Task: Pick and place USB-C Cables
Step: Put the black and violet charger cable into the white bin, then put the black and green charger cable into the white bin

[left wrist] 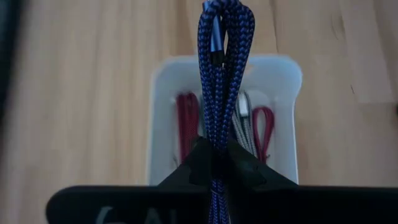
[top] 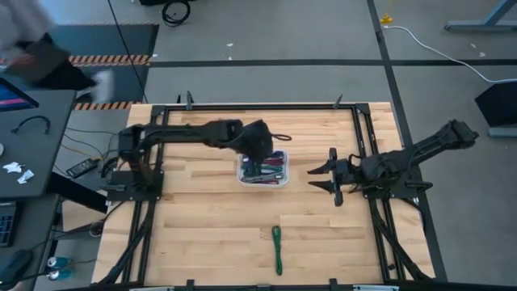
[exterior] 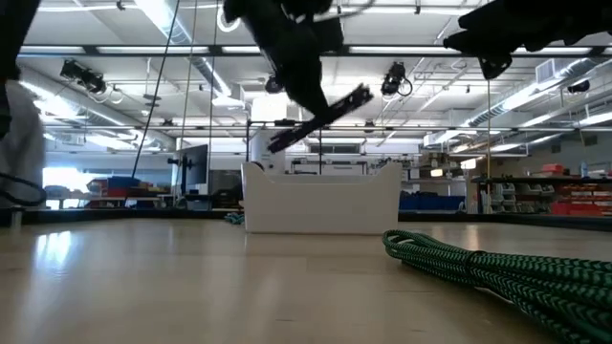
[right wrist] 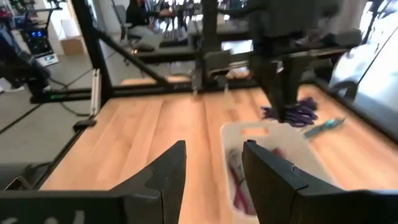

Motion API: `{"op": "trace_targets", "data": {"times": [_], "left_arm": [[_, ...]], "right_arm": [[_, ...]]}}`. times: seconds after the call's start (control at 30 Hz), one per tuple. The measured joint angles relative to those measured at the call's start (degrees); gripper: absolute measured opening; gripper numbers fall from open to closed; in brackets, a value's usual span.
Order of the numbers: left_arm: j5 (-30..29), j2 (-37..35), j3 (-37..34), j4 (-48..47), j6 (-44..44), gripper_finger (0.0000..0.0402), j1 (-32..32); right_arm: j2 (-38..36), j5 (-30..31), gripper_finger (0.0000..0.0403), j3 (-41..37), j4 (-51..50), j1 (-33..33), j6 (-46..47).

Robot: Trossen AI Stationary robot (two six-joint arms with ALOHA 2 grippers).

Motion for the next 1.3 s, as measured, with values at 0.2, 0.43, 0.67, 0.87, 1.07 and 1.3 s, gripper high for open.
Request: {"op": "trace_targets", "data": {"times": [0.2, 0.43, 0.67, 0.87, 1.07, 1.3], "left_arm": [[5.63, 7.80, 3.07, -3.60, 0.55, 0.0021, 1.22], [4.70, 13.73, 3.12, -3.31, 0.16, 0.0036, 0.85], [-0.12, 15.02, 3.09, -4.43, 0.73, 0.0050, 0.77], [-0.14, 15.02, 3.44, -6.11, 1.83, 0.0121, 0.47], [-3.41, 15.02, 15.05, -25.16, -3.28, 0.0196, 0.13], [-14.39, 12.11, 24.65, -38.86, -15.01, 0.0205, -10.18]], "right_arm": [[2.88, 2.94, 0.0162, 0.00, 1.00, 1.70, 1.40], [5.26, 4.99, 0.0162, 0.00, 2.88, 1.76, 2.50], [5.90, 4.99, 0.0162, 0.00, 4.89, 1.07, -1.04], [5.90, 4.99, 0.0162, 0.00, 6.33, -0.58, -3.67], [5.90, 4.99, 0.0162, 0.00, 7.54, -1.50, -4.34], [6.42, 4.97, 0.0162, 0.00, 4.83, -1.11, 0.22]]}}
